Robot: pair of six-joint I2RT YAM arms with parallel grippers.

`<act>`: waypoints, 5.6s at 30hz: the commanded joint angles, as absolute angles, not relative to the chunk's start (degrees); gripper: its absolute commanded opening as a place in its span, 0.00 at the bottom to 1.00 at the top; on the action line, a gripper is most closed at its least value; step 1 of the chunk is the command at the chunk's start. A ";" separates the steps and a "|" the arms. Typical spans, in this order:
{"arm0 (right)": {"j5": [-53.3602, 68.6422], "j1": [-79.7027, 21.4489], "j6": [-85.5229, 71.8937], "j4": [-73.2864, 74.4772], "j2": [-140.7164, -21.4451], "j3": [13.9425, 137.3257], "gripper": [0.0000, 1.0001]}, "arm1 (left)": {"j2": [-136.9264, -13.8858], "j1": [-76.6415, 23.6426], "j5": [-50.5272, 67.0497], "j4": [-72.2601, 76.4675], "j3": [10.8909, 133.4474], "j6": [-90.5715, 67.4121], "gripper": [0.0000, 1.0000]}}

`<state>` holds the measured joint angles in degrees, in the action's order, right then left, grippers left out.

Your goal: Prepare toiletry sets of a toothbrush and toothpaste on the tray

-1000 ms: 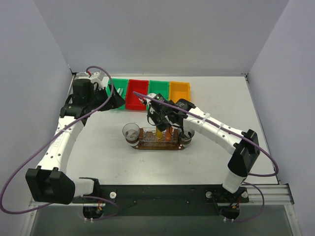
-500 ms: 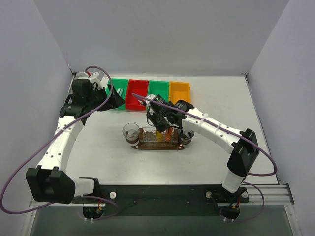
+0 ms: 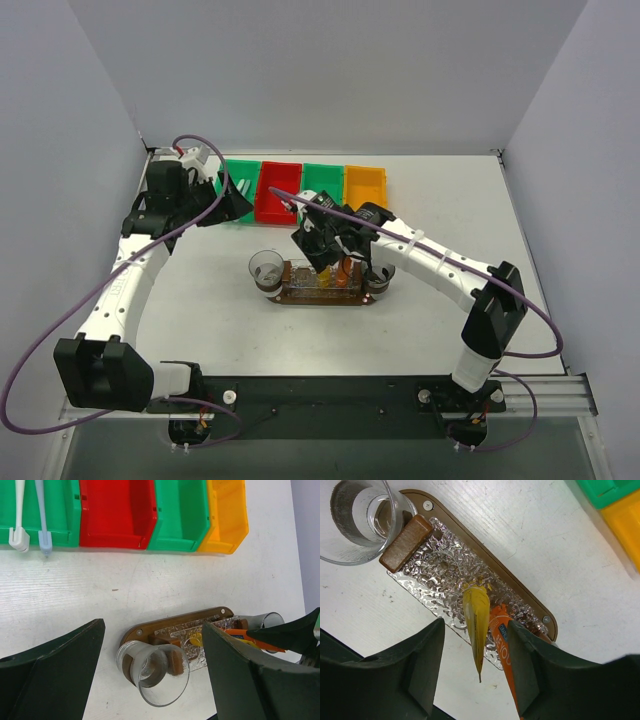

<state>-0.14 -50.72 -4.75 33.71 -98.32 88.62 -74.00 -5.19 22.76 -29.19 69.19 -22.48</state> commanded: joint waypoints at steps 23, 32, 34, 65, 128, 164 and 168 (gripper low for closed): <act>8.52 -39.64 -12.74 28.39 -88.86 94.57 0.53 | -98.43 2.02 12.22 -27.51 81.37 -15.03 0.58; 10.63 -37.00 -13.27 28.56 -90.61 96.50 0.53 | -107.13 2.55 12.39 -27.24 86.39 -14.68 0.55; 11.25 -36.39 -13.36 28.56 -91.40 97.38 0.53 | -108.80 2.55 12.13 -27.51 87.62 -14.59 0.55; 16.52 -31.64 -15.38 28.48 -97.65 102.04 0.47 | -118.04 1.67 13.71 -29.18 93.17 -14.59 0.42; 18.90 -44.12 27.68 24.00 -99.50 108.11 0.52 | -95.19 -9.31 40.69 -57.65 103.18 -19.60 0.00; -2.81 -56.78 47.02 1.23 -93.16 83.94 0.42 | -84.20 -15.64 45.61 -62.32 94.66 -21.97 0.00; -4.30 -56.69 47.37 -1.47 -93.25 82.27 0.42 | -82.89 -15.64 45.62 -62.66 93.78 -21.80 0.00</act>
<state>-0.38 -56.77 46.44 4.03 -94.70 83.81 -86.48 -15.07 42.02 -62.54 94.13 -21.23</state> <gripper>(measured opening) 0.415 0.294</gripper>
